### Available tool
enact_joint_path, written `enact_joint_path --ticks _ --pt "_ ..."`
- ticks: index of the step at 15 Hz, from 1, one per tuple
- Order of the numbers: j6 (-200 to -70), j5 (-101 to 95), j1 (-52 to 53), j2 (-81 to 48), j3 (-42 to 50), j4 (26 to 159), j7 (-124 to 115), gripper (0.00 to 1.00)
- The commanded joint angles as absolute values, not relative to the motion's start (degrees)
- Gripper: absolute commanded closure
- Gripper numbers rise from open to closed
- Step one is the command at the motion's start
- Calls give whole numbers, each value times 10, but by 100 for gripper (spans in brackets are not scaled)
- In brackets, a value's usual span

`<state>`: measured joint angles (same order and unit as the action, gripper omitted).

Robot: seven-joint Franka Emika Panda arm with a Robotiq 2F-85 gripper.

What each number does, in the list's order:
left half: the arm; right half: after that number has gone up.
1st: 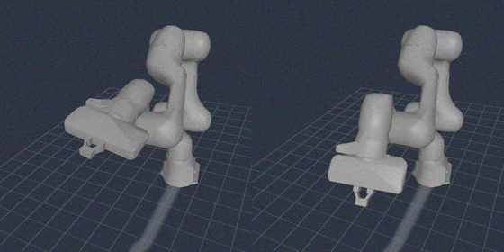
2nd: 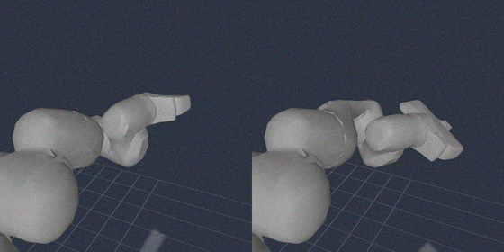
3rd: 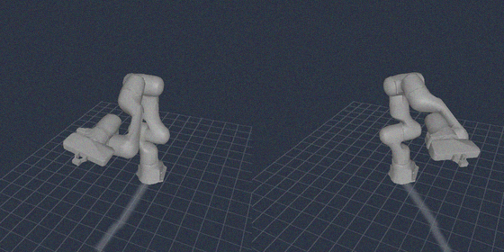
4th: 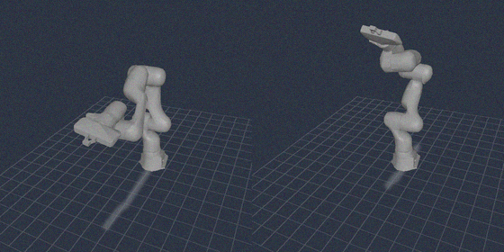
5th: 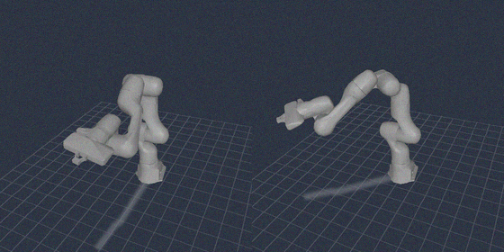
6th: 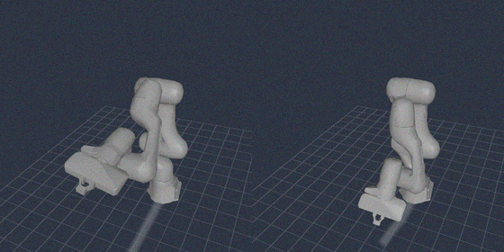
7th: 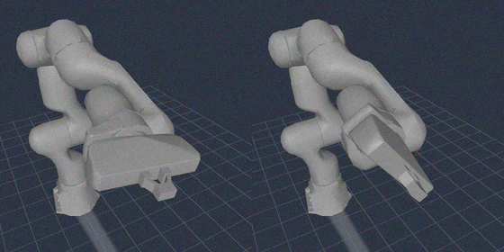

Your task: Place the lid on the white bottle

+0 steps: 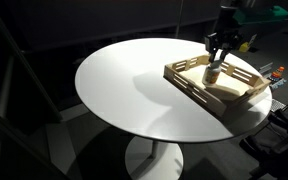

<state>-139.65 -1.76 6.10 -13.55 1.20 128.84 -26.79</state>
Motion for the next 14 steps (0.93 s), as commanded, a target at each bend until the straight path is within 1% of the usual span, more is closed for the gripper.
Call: enact_joint_path --ticks 1,4,10,11,12,13,14 --pt "-1409 -21 61 -132 13 1293 -273 63" --pt "-1420 -15 59 -137 12 1294 -265 61" --pt "-1421 -2 55 -140 10 1296 -256 59" --pt "-1420 0 55 -139 9 1296 -255 51" --pt "-1419 2 55 -137 8 1297 -252 39" --pt "-1415 7 54 -134 7 1298 -248 23" --pt "-1413 12 53 -132 5 1299 -244 17"
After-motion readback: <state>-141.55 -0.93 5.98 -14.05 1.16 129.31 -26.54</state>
